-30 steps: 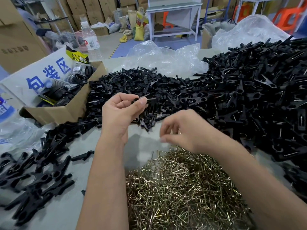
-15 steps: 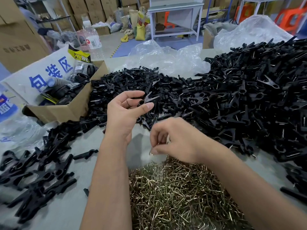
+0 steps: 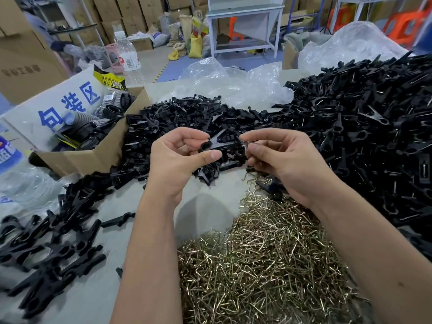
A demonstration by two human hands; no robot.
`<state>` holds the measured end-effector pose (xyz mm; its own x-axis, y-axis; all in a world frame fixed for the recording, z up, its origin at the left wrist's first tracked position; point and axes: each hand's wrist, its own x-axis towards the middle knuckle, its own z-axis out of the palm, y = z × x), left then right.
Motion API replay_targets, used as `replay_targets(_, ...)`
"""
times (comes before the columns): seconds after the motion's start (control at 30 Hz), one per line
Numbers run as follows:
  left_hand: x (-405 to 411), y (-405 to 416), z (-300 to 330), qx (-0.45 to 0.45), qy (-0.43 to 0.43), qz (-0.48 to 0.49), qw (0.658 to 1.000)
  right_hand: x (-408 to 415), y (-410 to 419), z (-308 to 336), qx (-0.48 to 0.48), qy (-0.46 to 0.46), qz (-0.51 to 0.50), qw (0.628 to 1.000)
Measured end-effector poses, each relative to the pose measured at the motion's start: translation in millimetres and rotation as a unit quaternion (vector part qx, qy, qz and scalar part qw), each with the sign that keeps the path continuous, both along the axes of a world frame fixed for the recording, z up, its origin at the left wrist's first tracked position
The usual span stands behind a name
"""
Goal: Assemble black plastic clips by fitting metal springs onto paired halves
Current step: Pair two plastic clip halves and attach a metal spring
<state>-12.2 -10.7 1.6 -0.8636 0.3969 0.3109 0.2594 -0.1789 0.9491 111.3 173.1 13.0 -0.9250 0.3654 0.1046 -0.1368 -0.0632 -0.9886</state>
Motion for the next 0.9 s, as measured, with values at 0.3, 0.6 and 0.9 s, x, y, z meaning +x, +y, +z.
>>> replay_targets(0.3,6.8,2.3,1.9,-0.029,0.022,-0.125,0.992,0.6,4.6,1.8,0.013,-0.029,-0.009,0.999)
replay_targets(0.6,12.6,4.3,3.8,-0.042,0.012,-0.145,0.988,-1.1,1.7,-1.1,0.029,-0.013,-0.010,0.999)
replay_targets(0.9,13.0,5.3,3.4,-0.100,0.022,-0.150,0.983,0.7,4.3,-0.6,0.073,-0.076,0.004,0.994)
